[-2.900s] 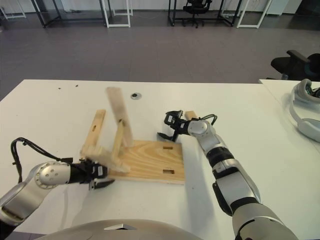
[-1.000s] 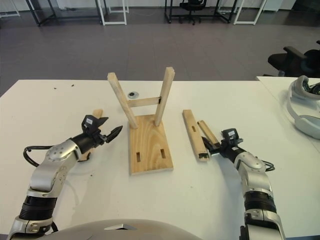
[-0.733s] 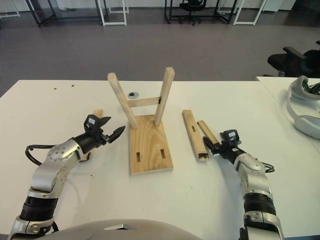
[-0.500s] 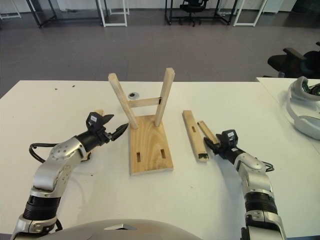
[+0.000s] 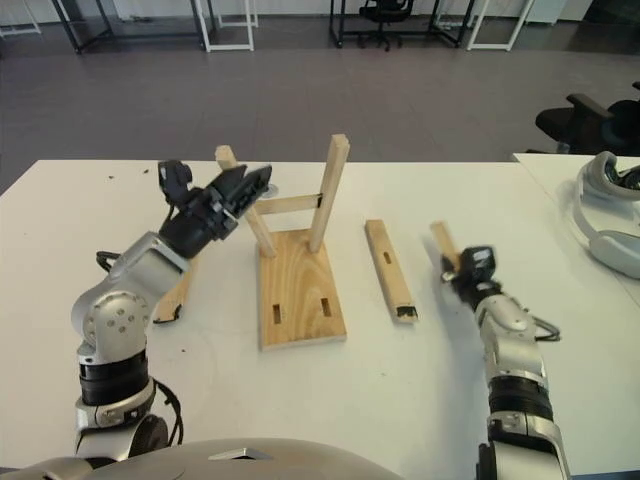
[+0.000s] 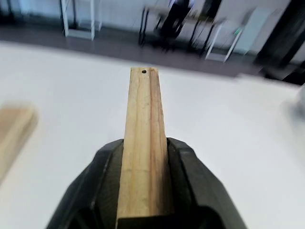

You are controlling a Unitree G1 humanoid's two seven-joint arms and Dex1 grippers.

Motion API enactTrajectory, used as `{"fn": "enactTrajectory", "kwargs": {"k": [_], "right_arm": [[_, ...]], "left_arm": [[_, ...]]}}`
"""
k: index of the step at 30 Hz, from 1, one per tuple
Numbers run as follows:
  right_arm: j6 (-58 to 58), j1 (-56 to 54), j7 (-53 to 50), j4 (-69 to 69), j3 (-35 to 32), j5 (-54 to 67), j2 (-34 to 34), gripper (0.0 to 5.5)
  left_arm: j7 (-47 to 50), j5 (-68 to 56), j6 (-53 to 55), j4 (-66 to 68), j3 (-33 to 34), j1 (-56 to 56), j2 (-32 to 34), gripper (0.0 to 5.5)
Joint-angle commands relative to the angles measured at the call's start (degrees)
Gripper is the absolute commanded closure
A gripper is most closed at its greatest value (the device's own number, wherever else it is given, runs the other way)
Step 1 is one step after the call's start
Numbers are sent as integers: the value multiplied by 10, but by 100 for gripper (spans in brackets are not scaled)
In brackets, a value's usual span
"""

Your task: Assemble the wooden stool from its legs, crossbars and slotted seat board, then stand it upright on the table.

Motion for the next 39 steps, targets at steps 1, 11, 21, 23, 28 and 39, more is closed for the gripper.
{"fn": "enactTrajectory", "kwargs": {"k": [1,11,21,23,28,39], "right_arm": [[-66,-68,19,-222,117,-63,24,418],[-27,-129,59,-392,295,-93,115,418],[-20,-123,71,-404,289,-95,108,418],[-22,-123,73,-405,292,-99,108,418],[-22,-120,71,-406,291,-107,109,419],[-3,12,70,-407,230,-111,70,254]], "left_arm": [[63,-136,14,33,61,-104,-10,156],[114,-243,5,60,53,-176,10,283],[123,-254,-7,61,39,-155,23,443],[123,-255,-9,62,36,-155,25,473],[131,-260,-11,58,31,-151,31,502],[53,-140,-50,58,129,-19,228,510]]}}
